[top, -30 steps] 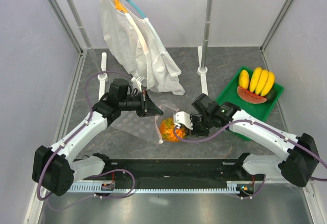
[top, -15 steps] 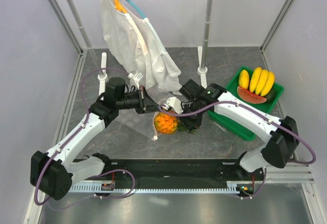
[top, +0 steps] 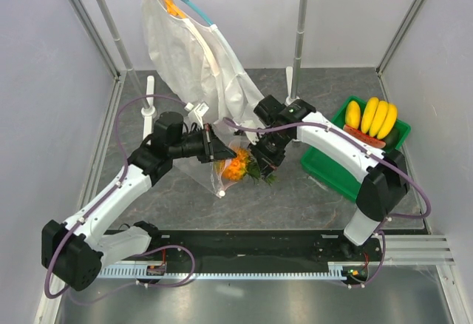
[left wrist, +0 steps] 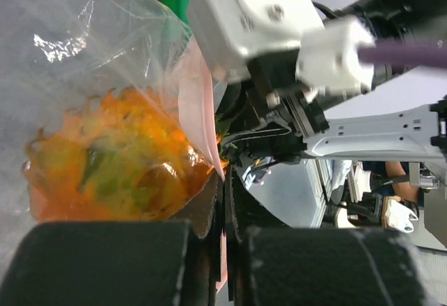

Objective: Place the food in the zip-top bag and seal the zipper
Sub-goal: Place the fake fruit in the zipper food storage bag.

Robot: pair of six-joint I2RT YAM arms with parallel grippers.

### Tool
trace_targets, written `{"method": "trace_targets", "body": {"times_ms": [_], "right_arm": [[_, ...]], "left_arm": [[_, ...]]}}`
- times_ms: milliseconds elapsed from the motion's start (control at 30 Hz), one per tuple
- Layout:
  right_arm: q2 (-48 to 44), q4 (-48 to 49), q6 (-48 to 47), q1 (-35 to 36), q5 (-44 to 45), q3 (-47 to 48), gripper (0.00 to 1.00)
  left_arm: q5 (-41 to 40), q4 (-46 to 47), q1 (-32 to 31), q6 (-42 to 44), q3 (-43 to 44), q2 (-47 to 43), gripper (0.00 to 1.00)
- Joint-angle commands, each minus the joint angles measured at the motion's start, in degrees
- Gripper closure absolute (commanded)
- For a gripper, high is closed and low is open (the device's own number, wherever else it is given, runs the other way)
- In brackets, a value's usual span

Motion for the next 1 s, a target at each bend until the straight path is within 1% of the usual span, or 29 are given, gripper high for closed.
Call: {"method": "trace_targets", "body": {"times_ms": [0, 67, 100, 133, 167, 233, 333, 367, 400, 433, 467, 500, 533, 567, 600, 667, 700, 733, 767, 800, 833, 933, 967], "right_arm": [[-2.64, 7.68, 6.10, -1.92, -10.67, 7.67, 1.00], [-2.90, 6.89, 4.18, -1.84, -13.85, 8.99, 1.00], [-3.08, 6.01, 3.46, -0.97, -13.86, 9.35, 1.00], [-3.08, 5.31, 3.11, -0.35, -11.43, 10.48, 1.00], [-2.65, 2.78, 3.02, 0.01, -10.88, 11.54, 1.00], [-1.94, 2.23, 5.03, -0.08, -11.14, 12.68, 1.00], [-3.08, 4.68, 8.72, 0.01, -13.67, 12.34, 1.00], [-2.73, 6.43, 10.38, 0.01, -14.30, 12.60, 1.00], [-2.21, 7.05, 12.49, 0.01, -15.17, 12.95, 0.99], [-1.85, 7.49, 12.95, 0.10, -16.40, 14.00, 0.91], [-1.15, 8.46, 12.86, 0.10, -18.76, 14.44, 0.80], [-0.89, 8.73, 12.95, 0.10, -20.09, 15.06, 0.69], [-0.88, 8.99, 12.95, 0.10, -21.15, 15.93, 0.65], [-1.49, 9.52, 12.95, 0.10, -21.59, 16.11, 0.60], [-2.02, 9.52, 12.60, 0.01, -21.77, 16.03, 0.46], [-3.69, 9.96, 10.15, 0.10, -22.13, 14.63, 0.40], [-5.78, 10.40, 9.70, 0.01, -22.04, 13.67, 0.31], [-7.02, 11.01, 8.83, 0.01, -21.78, 11.65, 0.27], [-8.86, 11.10, 8.21, -0.08, -21.34, 10.94, 0.23], [-9.58, 11.19, 8.03, -0.16, -18.73, 10.50, 0.20], [-10.37, 11.19, 8.20, -0.43, -17.13, 9.62, 0.19], [-12.92, 11.28, 10.04, -4.98, -13.78, 7.08, 0.19], [-14.14, 11.54, 11.62, -8.83, -13.69, 5.93, 0.19]], "left_arm": [[3.43, -1.55, -1.05, -3.00, -1.45, -0.48, 0.98], [5.61, -0.59, -1.13, -3.71, -1.09, 0.31, 0.98], [6.24, 0.63, -1.13, -5.28, -1.00, 0.58, 0.98], [6.59, 0.64, -1.39, -5.55, -0.74, 0.84, 0.98], [6.07, 0.47, -1.40, -5.56, -0.48, 0.85, 0.98], [5.28, 0.03, -1.74, -5.38, -0.74, 0.32, 0.98], [5.01, 0.20, -2.80, -5.90, -1.44, 0.14, 0.98], [6.58, 1.25, -2.89, -6.87, -2.05, 0.32, 0.98], [7.73, 5.52, -2.89, -10.44, -3.71, 0.58, 0.98], [8.96, 7.04, -2.89, -12.39, -4.34, 0.84, 0.98], [11.32, 8.71, -2.80, -14.07, -5.04, 1.11, 0.98], [12.47, 11.25, -2.80, -17.48, -6.35, 1.37, 0.98], [13.44, 15.02, -2.11, -18.99, -6.89, 1.29, 0.98], [14.84, 15.58, -1.49, -19.70, -6.98, 1.02, 0.98], [15.55, 15.85, -0.61, -20.49, -7.15, 0.76, 0.98], [18.00, 19.09, 2.37, -22.60, -8.29, -0.47, 0.98], [18.54, 20.75, 3.51, -25.91, -10.13, -0.91, 0.98], [19.42, 22.51, 5.44, -27.17, -10.75, -1.17, 0.98], [20.91, 23.40, 6.24, -27.79, -10.85, -1.09, 0.98], [21.88, 24.89, 6.86, -28.32, -11.11, -1.00, 0.98], [22.58, 26.21, 8.00, -29.02, -11.46, -1.00, 0.98], [24.00, 28.06, 9.76, -30.52, -12.16, -1.18, 0.98], [24.08, 28.41, 10.11, -30.78, -12.51, -1.52, 0.98]]}}
